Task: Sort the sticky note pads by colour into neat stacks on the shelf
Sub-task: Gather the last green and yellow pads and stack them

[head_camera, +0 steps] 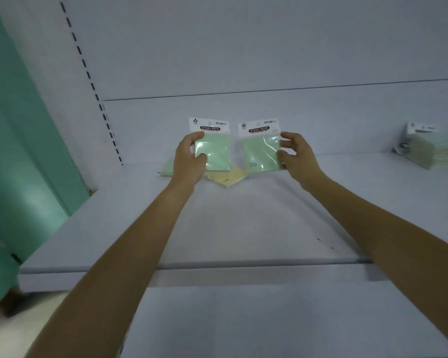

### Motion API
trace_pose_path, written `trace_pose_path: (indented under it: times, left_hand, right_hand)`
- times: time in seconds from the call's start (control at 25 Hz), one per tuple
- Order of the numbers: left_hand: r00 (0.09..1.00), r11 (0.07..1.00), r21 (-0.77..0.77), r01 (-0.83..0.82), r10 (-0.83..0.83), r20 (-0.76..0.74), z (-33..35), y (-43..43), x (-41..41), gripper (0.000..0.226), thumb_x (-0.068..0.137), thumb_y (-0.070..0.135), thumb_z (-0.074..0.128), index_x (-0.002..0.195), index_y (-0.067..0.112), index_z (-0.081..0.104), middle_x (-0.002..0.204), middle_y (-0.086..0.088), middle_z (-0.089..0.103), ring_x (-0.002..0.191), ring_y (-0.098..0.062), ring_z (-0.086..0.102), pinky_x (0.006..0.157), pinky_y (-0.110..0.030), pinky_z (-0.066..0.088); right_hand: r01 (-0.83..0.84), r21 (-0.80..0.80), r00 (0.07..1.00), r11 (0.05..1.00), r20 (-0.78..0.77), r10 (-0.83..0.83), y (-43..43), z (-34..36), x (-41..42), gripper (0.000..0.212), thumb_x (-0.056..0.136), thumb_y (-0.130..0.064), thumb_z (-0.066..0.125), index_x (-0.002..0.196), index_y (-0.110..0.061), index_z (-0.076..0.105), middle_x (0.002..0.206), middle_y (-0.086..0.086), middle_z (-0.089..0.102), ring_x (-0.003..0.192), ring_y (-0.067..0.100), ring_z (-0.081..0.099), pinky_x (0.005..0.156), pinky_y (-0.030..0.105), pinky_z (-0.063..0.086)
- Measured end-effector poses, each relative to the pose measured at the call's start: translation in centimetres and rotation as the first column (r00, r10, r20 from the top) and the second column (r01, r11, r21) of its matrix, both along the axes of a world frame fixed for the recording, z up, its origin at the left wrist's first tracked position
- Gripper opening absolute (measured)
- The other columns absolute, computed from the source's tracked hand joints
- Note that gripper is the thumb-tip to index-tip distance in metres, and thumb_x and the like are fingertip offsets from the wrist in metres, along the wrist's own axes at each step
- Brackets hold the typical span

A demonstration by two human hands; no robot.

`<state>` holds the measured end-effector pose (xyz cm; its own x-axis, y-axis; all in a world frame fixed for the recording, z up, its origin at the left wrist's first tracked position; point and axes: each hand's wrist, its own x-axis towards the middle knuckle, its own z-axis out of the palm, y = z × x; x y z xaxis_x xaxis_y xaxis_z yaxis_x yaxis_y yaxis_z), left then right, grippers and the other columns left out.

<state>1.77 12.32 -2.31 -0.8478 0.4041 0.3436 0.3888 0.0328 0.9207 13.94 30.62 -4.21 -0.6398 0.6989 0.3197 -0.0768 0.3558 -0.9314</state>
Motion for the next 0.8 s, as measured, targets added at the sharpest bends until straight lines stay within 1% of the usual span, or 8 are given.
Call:
trace_pose_path:
  times: [0.04,0.16,0.28,0.36,0.44,0.52,0.6,0.8]
  left_hand:
    - [1.0,1.0,0.0,0.026,-0.026,-0.002,-0.1,1.2,0.7,0.054,0.076,-0.014,0.042,0.122,0.013,0.053,0.118,0.003,0.048,0.115,-0.027,0.054,0.097,-0.033,0.049]
    - [0.994,0.995,-0.004,0.103,-0.103,0.021,-0.2,4.8,3.5,0.053,0.077,-0.015,0.044,0.123,0.01,0.052,0.123,-0.004,0.049,0.099,-0.018,0.053,0.067,-0.008,0.049]
    - [0.976,0.976,0.001,0.218,-0.218,0.013,-0.1,9.5,7.8,0.051,0.078,-0.015,0.045,0.123,0.008,0.051,0.13,-0.011,0.048,0.095,-0.018,0.052,0.058,-0.006,0.046]
    - [0.959,0.959,0.032,0.282,-0.282,0.022,0.1,13.1,11.4,0.05,0.079,-0.015,0.046,0.124,0.007,0.051,0.134,-0.013,0.047,0.083,-0.014,0.055,0.064,-0.013,0.048]
    - [0.946,0.945,0.053,0.322,-0.323,0.032,0.4,17.1,15.8,0.05,0.08,-0.014,0.047,0.125,0.007,0.049,0.137,-0.012,0.046,0.075,0.001,0.051,0.067,-0.017,0.047]
    - [0.937,0.936,0.063,0.347,-0.349,0.018,0.7,20.9,20.1,0.049,0.081,-0.013,0.048,0.126,0.006,0.049,0.137,-0.011,0.046,0.078,0.002,0.05,0.065,-0.011,0.047]
    - [0.93,0.929,0.069,0.364,-0.367,0.03,0.6,25.2,25.3,0.049,0.081,-0.012,0.049,0.127,0.006,0.048,0.137,-0.011,0.047,0.088,-0.002,0.05,0.061,-0.004,0.046]
    - [0.943,0.946,0.049,0.321,-0.324,0.07,-0.3,31.4,31.7,0.049,0.082,-0.009,0.052,0.129,0.005,0.048,0.137,-0.012,0.048,0.112,-0.012,0.046,0.068,-0.001,0.044]
  right_hand:
    - [0.04,-0.001,0.999,0.999,-0.003,-0.04,0.7,0.1,1.5,0.042,0.089,0.002,0.044,0.129,-0.008,0.042,0.123,0.013,0.055,0.089,0.022,0.056,0.076,0.039,0.053]
    - [0.14,-0.013,0.99,0.99,-0.003,-0.141,3.3,0.4,6.8,0.045,0.089,0.001,0.044,0.132,-0.011,0.04,0.111,0.005,0.057,0.087,0.019,0.056,0.082,0.041,0.052]
    - [0.237,-0.015,0.971,0.971,-0.019,-0.237,6.6,0.5,13.4,0.044,0.089,0.004,0.043,0.129,-0.012,0.043,0.089,-0.01,0.054,0.074,0.005,0.054,0.061,0.016,0.05]
    - [0.306,0.017,0.952,0.952,-0.02,-0.306,9.0,0.4,18.0,0.04,0.087,0.007,0.042,0.122,-0.009,0.051,0.092,-0.004,0.056,0.075,0.004,0.054,0.054,0.006,0.047]
    - [0.358,0.075,0.934,0.931,-0.007,-0.358,12.0,0.3,23.0,0.036,0.086,0.006,0.043,0.116,-0.008,0.059,0.105,0.003,0.057,0.087,0.011,0.055,0.066,0.011,0.05]
    - [0.392,0.064,0.919,0.918,0.016,-0.394,15.3,0.2,27.4,0.034,0.088,0.004,0.043,0.115,-0.009,0.061,0.11,0.003,0.055,0.099,0.016,0.053,0.085,0.031,0.051]
    - [0.419,-0.002,0.908,0.908,0.033,-0.419,19.0,0.2,32.7,0.033,0.09,0.003,0.043,0.115,-0.009,0.061,0.111,0.003,0.055,0.1,0.02,0.052,0.093,0.041,0.048]
    - [0.441,-0.101,0.897,0.892,0.065,-0.436,24.7,0.0,39.8,0.033,0.092,0.003,0.041,0.119,-0.005,0.058,0.11,0.005,0.054,0.1,0.02,0.053,0.094,0.036,0.047]
